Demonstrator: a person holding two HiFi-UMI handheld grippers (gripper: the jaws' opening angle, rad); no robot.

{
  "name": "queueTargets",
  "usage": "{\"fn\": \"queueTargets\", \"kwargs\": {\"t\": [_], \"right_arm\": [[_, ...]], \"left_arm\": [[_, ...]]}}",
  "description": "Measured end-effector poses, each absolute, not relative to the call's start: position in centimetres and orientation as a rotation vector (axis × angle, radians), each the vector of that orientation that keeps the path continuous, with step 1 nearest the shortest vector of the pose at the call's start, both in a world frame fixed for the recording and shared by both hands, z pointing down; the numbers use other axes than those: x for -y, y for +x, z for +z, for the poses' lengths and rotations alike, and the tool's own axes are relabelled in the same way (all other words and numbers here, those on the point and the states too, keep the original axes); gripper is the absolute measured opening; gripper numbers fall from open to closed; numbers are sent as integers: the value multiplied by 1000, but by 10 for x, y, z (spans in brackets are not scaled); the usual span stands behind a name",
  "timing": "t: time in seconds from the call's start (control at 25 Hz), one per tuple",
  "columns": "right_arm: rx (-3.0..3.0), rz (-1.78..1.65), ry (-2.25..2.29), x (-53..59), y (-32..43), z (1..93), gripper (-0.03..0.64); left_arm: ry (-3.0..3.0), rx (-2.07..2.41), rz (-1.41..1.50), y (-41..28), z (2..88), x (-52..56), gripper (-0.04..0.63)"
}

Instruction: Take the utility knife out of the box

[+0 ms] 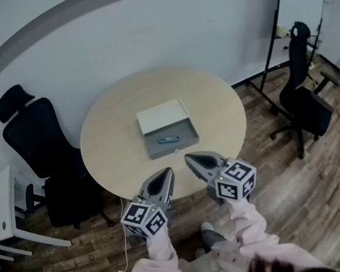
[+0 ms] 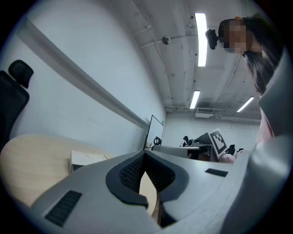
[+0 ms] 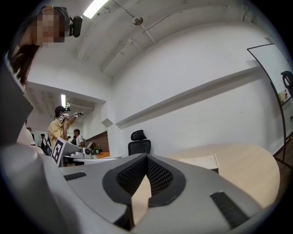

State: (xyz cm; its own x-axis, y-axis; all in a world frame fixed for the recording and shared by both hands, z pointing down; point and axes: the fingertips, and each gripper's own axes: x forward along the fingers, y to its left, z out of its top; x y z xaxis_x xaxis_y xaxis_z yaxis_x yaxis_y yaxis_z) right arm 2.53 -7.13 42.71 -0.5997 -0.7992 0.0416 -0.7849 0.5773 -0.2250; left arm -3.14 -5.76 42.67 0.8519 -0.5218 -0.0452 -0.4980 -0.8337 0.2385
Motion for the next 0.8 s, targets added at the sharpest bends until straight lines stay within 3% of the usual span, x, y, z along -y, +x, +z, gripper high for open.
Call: {"fn": "queueTargets", "kwargs": {"t": [0.8], "right_arm": [[-2805, -374, -1265, 150, 38, 427, 2]], "left_arm": [[2761, 880, -156, -16, 428, 133, 0]]}}
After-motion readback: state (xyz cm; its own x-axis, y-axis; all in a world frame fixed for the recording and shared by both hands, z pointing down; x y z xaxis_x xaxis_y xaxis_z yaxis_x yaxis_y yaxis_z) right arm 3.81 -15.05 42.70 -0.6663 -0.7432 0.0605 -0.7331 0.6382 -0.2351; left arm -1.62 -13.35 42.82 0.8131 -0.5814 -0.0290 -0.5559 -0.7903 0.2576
